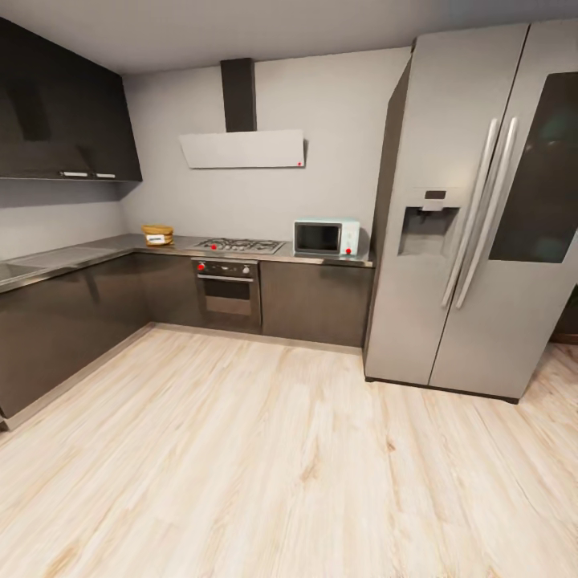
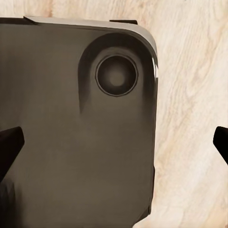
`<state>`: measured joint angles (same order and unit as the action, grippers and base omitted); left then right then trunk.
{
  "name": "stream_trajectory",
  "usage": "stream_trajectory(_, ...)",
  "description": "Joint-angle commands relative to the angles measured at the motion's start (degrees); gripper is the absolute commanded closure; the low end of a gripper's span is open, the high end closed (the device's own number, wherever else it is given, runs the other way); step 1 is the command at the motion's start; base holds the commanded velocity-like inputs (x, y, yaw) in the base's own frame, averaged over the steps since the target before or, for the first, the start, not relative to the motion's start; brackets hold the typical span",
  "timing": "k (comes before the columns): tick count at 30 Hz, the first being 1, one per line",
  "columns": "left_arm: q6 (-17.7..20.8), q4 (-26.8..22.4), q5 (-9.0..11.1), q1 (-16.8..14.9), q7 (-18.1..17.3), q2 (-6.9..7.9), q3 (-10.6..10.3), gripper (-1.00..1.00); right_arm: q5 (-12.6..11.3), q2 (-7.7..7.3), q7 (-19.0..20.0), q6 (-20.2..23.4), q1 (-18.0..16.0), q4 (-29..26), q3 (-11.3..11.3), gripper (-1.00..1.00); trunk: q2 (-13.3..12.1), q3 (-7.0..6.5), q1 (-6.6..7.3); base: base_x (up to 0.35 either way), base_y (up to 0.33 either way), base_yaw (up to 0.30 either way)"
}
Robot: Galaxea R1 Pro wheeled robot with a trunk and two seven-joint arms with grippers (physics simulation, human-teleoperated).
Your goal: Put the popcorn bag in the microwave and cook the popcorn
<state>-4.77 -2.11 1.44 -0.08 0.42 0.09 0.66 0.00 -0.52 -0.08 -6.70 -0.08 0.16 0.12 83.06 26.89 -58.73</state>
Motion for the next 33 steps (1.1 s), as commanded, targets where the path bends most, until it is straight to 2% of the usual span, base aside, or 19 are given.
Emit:
stream_trajectory(1, -0.15, 0.0, 0.14, -0.01, 0.03, 0.0, 0.04, -1.0, 0.0, 0.0, -0.01, -0.18, -0.01, 0.02, 0.03, -1.0, 0.02, 0.04, 0.0, 0.0, 0.0, 0.0)
stream_trajectory(8, -0.07, 0.09, 0.2, -0.01, -0.06, 0.04, -0.04, -1.0, 0.07, 0.0, -0.01, -0.25, -0.01, 0.02, 0.06, -1.0, 0.02, 0.04, 0.0, 0.108, 0.0, 0.0)
stream_trajectory(33, 0.12, 0.09, 0.31, -0.01, -0.07, 0.02, -0.05, -1.0, 0.22, -0.03, 0.23, -0.25, -0.01, 0.02, 0.06, -1.0, 0.02, 0.04, 0.0, 0.318, 0.0, 0.0)
